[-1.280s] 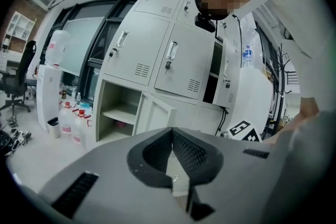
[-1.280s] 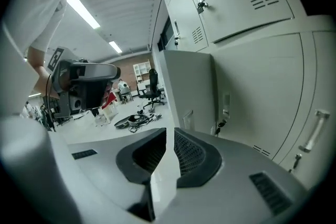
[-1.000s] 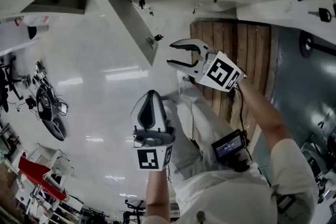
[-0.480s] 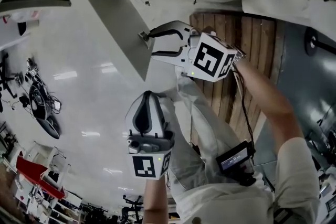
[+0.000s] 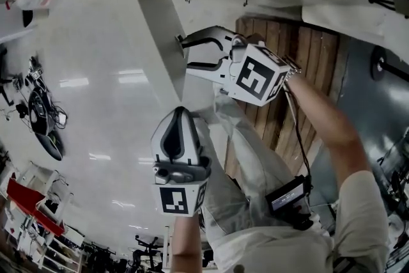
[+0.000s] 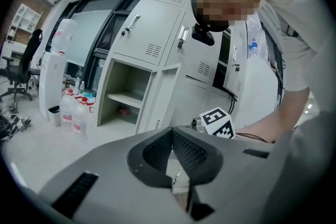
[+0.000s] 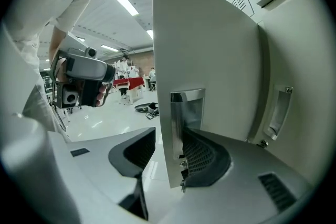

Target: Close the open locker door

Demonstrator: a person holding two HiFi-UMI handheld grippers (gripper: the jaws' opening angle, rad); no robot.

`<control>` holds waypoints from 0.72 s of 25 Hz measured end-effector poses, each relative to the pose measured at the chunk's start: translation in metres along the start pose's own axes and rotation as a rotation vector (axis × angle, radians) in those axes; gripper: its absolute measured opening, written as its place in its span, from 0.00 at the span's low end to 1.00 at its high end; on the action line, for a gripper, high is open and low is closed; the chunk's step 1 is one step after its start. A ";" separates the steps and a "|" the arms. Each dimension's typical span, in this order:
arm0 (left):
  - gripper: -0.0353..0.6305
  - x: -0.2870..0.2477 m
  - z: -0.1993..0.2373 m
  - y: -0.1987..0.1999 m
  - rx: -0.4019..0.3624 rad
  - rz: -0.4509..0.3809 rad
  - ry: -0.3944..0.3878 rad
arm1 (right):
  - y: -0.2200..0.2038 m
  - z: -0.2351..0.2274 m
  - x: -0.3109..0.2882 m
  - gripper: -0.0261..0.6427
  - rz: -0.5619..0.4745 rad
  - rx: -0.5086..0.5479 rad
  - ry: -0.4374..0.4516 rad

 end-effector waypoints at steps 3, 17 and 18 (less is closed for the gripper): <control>0.06 0.005 0.007 -0.005 0.005 -0.001 0.020 | 0.004 0.003 -0.012 0.28 0.003 0.013 0.012; 0.06 0.006 0.074 -0.006 -0.010 -0.057 0.173 | 0.029 0.002 -0.085 0.28 -0.010 -0.010 0.095; 0.06 0.006 0.079 -0.006 -0.013 -0.060 0.181 | 0.031 0.000 -0.090 0.28 -0.011 -0.012 0.089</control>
Point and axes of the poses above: the fingertips, and each gripper's own axes: x backward along the fingers, z to its left, y out of its top, the point moved 4 cm from there along x, backward along the fingers, and after that the axes turned 5 degrees about -z, right-handed, at the moved point
